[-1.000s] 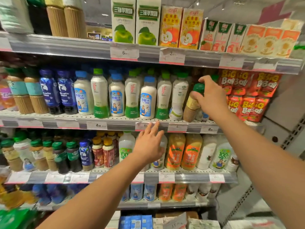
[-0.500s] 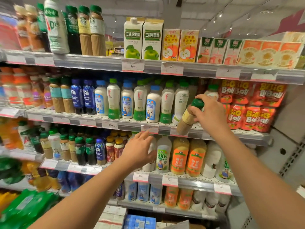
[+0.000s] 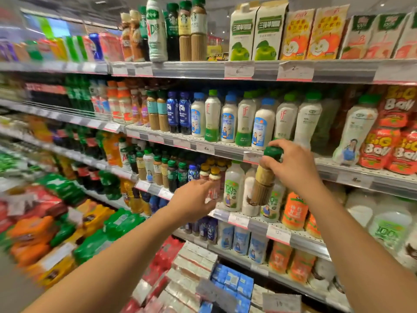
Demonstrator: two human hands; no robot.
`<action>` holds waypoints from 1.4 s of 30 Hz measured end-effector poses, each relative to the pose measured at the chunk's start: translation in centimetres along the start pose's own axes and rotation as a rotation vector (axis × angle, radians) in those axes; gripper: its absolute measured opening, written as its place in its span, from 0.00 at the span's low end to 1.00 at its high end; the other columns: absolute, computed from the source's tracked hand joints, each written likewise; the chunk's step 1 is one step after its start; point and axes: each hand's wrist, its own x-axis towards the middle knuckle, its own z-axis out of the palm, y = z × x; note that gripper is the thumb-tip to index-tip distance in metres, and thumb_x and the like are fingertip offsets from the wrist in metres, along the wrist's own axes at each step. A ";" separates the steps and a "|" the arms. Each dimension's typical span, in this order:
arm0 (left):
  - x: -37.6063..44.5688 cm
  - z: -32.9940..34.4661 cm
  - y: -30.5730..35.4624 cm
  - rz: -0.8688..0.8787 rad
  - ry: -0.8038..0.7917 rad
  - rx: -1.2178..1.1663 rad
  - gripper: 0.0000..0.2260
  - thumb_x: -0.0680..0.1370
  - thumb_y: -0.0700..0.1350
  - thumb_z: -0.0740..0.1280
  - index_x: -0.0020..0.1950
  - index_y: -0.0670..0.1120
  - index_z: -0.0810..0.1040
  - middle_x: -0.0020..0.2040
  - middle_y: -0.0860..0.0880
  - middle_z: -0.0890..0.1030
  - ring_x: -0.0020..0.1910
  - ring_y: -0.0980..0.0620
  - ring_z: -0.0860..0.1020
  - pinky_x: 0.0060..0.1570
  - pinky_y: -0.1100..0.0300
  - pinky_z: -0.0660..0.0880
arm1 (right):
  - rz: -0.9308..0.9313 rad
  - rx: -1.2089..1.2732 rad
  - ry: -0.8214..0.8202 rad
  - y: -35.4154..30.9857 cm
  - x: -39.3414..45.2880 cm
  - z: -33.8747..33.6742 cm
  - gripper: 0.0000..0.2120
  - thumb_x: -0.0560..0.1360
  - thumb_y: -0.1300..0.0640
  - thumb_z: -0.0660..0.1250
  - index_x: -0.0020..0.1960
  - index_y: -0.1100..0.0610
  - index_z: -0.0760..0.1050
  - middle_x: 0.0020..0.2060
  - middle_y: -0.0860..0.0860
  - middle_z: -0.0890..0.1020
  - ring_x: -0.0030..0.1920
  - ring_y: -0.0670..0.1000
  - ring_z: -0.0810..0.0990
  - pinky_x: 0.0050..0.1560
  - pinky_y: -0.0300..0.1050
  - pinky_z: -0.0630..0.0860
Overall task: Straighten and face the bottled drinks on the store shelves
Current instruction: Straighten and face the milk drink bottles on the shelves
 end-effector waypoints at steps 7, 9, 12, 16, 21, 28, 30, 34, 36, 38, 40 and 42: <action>-1.4 0.0 -6.9 -0.063 -0.065 -0.043 0.22 0.80 0.56 0.63 0.73 0.53 0.70 0.69 0.53 0.76 0.65 0.51 0.75 0.60 0.52 0.76 | -0.053 0.068 -0.144 -3.0 1.2 4.9 0.17 0.74 0.46 0.74 0.61 0.47 0.79 0.54 0.50 0.83 0.51 0.53 0.76 0.49 0.45 0.69; -1.3 0.5 -9.4 -0.091 -0.075 -0.065 0.22 0.80 0.56 0.64 0.73 0.53 0.71 0.70 0.53 0.75 0.66 0.51 0.75 0.61 0.51 0.76 | -0.074 0.074 -0.177 -4.1 1.7 6.4 0.15 0.73 0.48 0.75 0.59 0.48 0.79 0.52 0.49 0.83 0.50 0.53 0.77 0.50 0.46 0.71; -0.7 1.4 -14.0 -0.123 -0.098 -0.077 0.21 0.80 0.56 0.63 0.73 0.54 0.71 0.71 0.53 0.74 0.66 0.51 0.75 0.60 0.50 0.76 | -0.078 0.062 -0.230 -5.6 2.8 9.4 0.15 0.73 0.49 0.75 0.58 0.47 0.80 0.52 0.48 0.84 0.53 0.55 0.79 0.57 0.53 0.76; 2.1 2.5 -22.0 -0.118 -0.130 -0.058 0.23 0.80 0.56 0.64 0.74 0.52 0.70 0.72 0.52 0.74 0.67 0.50 0.74 0.63 0.51 0.74 | -0.049 0.006 -0.253 -7.7 4.4 14.1 0.17 0.73 0.47 0.75 0.61 0.47 0.79 0.55 0.48 0.84 0.57 0.55 0.79 0.59 0.50 0.73; 7.6 4.0 -32.3 -0.099 -0.145 -0.062 0.25 0.79 0.53 0.67 0.75 0.49 0.69 0.76 0.47 0.69 0.70 0.44 0.72 0.67 0.48 0.72 | 0.055 -0.012 -0.283 -10.9 6.3 20.8 0.21 0.70 0.46 0.77 0.62 0.48 0.79 0.55 0.49 0.84 0.56 0.54 0.80 0.60 0.53 0.77; 16.0 5.5 -42.4 -0.195 -0.086 -0.085 0.31 0.79 0.52 0.68 0.80 0.52 0.60 0.83 0.50 0.49 0.76 0.41 0.64 0.65 0.44 0.73 | 0.168 -0.103 -0.257 -14.6 7.7 26.9 0.22 0.70 0.46 0.78 0.61 0.48 0.79 0.54 0.47 0.83 0.54 0.53 0.79 0.49 0.43 0.67; 17.7 5.5 -43.7 -0.217 -0.072 -0.075 0.31 0.80 0.50 0.67 0.81 0.51 0.58 0.82 0.48 0.53 0.74 0.41 0.66 0.63 0.43 0.74 | 0.181 -0.125 -0.280 -15.6 7.7 27.9 0.22 0.70 0.47 0.78 0.62 0.48 0.79 0.55 0.47 0.83 0.54 0.53 0.80 0.50 0.45 0.69; 20.5 5.9 -45.6 -0.208 -0.129 -0.054 0.29 0.78 0.46 0.64 0.79 0.48 0.61 0.74 0.44 0.66 0.67 0.40 0.73 0.60 0.43 0.75 | 0.204 -0.137 -0.303 -16.9 7.8 29.2 0.20 0.71 0.47 0.77 0.62 0.47 0.79 0.53 0.45 0.83 0.49 0.49 0.78 0.48 0.43 0.67; 21.0 6.3 -46.0 -0.197 -0.143 -0.061 0.28 0.78 0.45 0.64 0.77 0.48 0.64 0.71 0.43 0.70 0.65 0.39 0.74 0.59 0.43 0.76 | 0.215 -0.149 -0.315 -17.4 8.2 29.8 0.20 0.71 0.46 0.77 0.61 0.45 0.79 0.53 0.44 0.83 0.50 0.49 0.79 0.50 0.45 0.71; 21.1 6.9 -46.2 -0.181 -0.111 -0.077 0.27 0.78 0.45 0.66 0.77 0.47 0.65 0.70 0.43 0.71 0.65 0.39 0.74 0.57 0.44 0.76 | 0.213 -0.175 -0.323 -17.9 8.6 30.4 0.20 0.70 0.45 0.77 0.61 0.44 0.79 0.48 0.42 0.83 0.51 0.51 0.80 0.52 0.47 0.74; 21.0 7.2 -46.4 -0.167 -0.058 -0.106 0.26 0.78 0.46 0.68 0.75 0.47 0.66 0.68 0.43 0.72 0.63 0.39 0.75 0.54 0.44 0.76 | 0.218 -0.159 -0.324 -18.5 9.1 30.9 0.19 0.70 0.46 0.77 0.59 0.45 0.79 0.38 0.38 0.78 0.46 0.51 0.81 0.50 0.48 0.76; 20.8 7.3 -46.5 -0.150 -0.003 -0.124 0.25 0.78 0.47 0.70 0.73 0.46 0.68 0.66 0.42 0.72 0.60 0.39 0.75 0.50 0.44 0.77 | 0.235 -0.124 -0.323 -18.9 9.6 31.4 0.17 0.71 0.48 0.77 0.58 0.46 0.80 0.33 0.38 0.76 0.40 0.48 0.80 0.47 0.47 0.77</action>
